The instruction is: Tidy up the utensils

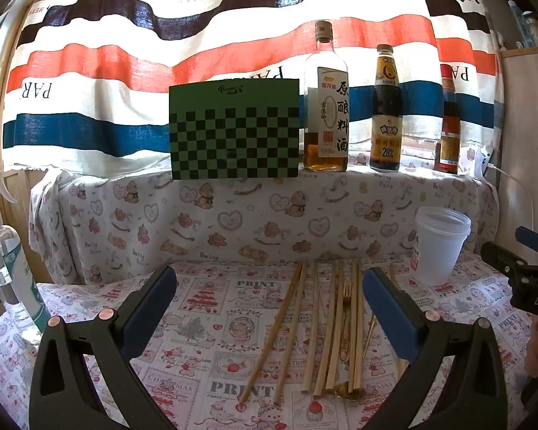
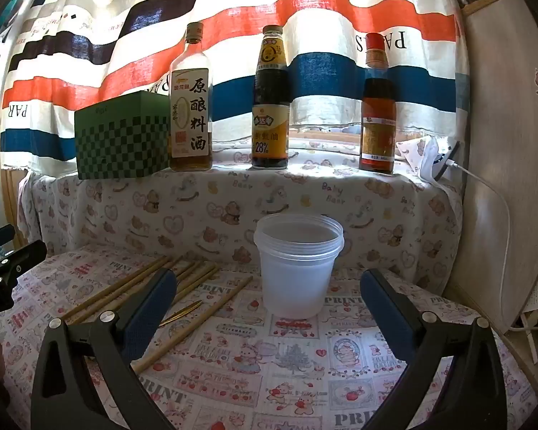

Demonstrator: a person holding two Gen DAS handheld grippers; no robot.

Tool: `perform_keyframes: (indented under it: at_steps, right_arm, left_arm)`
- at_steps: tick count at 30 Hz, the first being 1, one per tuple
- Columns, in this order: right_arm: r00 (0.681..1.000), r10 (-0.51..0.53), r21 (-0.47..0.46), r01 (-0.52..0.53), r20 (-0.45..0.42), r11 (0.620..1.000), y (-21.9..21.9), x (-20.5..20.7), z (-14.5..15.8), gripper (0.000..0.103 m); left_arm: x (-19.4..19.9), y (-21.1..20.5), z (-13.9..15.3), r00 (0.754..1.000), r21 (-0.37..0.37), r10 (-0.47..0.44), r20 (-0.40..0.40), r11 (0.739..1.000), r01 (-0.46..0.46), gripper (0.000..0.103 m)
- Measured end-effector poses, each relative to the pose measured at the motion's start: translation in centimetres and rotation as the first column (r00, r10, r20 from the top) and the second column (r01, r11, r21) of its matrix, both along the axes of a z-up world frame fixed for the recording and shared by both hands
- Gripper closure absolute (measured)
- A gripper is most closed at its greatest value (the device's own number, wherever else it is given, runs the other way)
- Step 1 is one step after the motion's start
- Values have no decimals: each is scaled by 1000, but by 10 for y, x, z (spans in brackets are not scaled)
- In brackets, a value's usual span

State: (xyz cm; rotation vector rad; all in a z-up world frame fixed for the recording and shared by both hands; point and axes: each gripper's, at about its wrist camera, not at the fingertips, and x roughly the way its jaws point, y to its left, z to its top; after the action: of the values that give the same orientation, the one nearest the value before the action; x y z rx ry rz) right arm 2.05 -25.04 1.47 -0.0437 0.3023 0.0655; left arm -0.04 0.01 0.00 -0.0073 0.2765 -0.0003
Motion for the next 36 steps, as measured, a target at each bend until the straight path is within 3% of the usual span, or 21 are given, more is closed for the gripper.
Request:
perform_keyframes:
  at_steps: [36]
  right_arm:
    - [1000,-2,-3,2,0,1000,1,0,-1,0]
  left_arm:
    - [1,0,0,1000,5,4,-11,1000,-4,0]
